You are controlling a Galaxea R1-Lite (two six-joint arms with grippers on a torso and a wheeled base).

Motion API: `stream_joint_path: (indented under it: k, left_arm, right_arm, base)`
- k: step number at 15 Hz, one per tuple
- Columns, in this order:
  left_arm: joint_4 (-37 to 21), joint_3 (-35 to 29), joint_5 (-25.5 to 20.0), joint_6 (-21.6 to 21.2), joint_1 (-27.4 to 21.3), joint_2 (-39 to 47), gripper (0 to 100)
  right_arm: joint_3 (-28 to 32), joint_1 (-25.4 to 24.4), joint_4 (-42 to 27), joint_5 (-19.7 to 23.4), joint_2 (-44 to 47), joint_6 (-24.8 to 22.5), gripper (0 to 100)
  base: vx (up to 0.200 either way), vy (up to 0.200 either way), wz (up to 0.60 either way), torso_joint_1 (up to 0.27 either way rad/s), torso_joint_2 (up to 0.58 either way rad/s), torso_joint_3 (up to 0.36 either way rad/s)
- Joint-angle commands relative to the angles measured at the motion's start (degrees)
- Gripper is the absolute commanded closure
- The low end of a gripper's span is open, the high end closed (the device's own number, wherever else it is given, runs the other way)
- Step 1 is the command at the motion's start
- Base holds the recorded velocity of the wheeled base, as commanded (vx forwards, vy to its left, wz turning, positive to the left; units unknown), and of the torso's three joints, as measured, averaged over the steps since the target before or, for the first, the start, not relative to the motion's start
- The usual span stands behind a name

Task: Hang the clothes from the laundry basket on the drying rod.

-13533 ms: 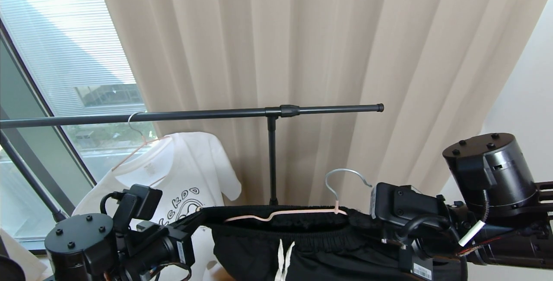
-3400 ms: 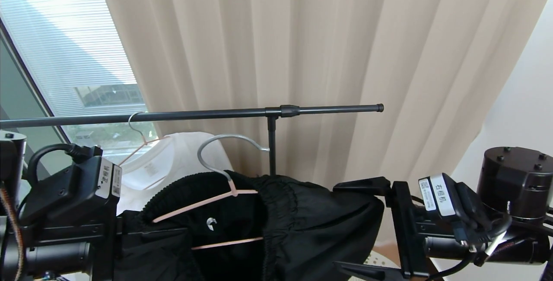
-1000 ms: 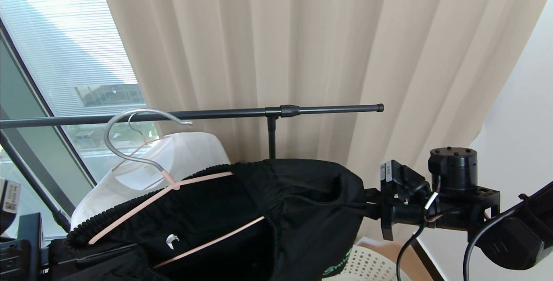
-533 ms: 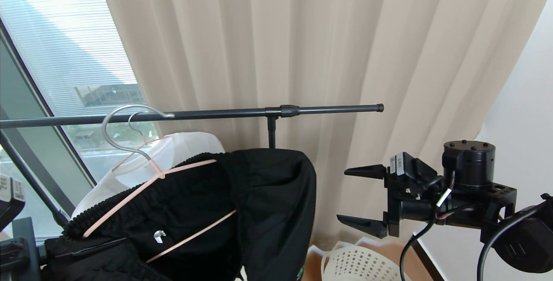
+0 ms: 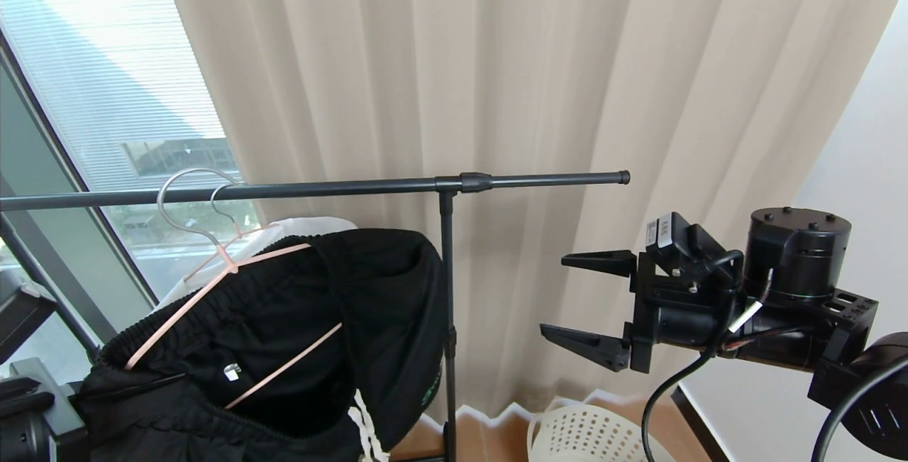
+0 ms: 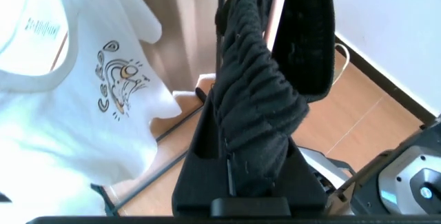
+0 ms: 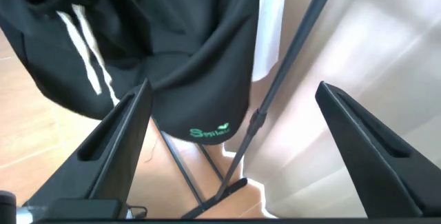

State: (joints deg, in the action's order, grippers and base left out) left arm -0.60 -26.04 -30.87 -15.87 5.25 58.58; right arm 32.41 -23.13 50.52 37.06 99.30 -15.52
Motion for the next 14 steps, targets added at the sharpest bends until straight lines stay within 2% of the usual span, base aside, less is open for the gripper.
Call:
stream_joint_path:
  k: [1,5,6,9,11,13,14]
  left_arm:
    - [0.07,-0.59,0.72,0.05,2.3,4.71,100]
    - [2.97,-2.09,4.06,1.28,2.22,11.56,100]
    - [6.57,-2.35,4.85,1.9,1.95,16.13,100]
    - [10.53,-3.84,6.17,1.99,-0.07,22.37,100]
    - [10.62,-6.39,10.3,4.62,-2.71,26.06,100]
    - [10.79,-8.94,12.67,9.02,-5.17,28.7,100]
    - [10.97,-9.73,13.46,9.81,-5.69,29.58,100]
  right_arm:
    - [0.1,-0.17,0.02,0.03,-0.34,-0.04,0]
    - [0.02,-0.17,0.02,0.03,-0.08,-0.04,0]
    - [0.1,-0.17,0.02,0.03,0.1,-0.04,0]
    - [0.02,-0.17,0.02,-0.06,0.28,-0.04,0]
    - [0.02,-0.17,-0.07,-0.06,0.28,-0.04,0]
    - [0.02,-0.17,-0.07,-0.06,0.36,-0.04,0]
    - [0.1,-0.17,-0.07,-0.06,0.36,-0.04,0]
  base:
    - [0.0,0.0,0.0,0.0,0.0,0.0]
    - [0.0,0.0,0.0,0.0,0.0,0.0]
    - [0.0,0.0,0.0,0.0,0.0,0.0]
    - [0.0,0.0,0.0,0.0,0.0,0.0]
    - [0.0,0.0,0.0,0.0,0.0,0.0]
    - [0.0,0.0,0.0,0.0,0.0,0.0]
    - [0.0,0.0,0.0,0.0,0.0,0.0]
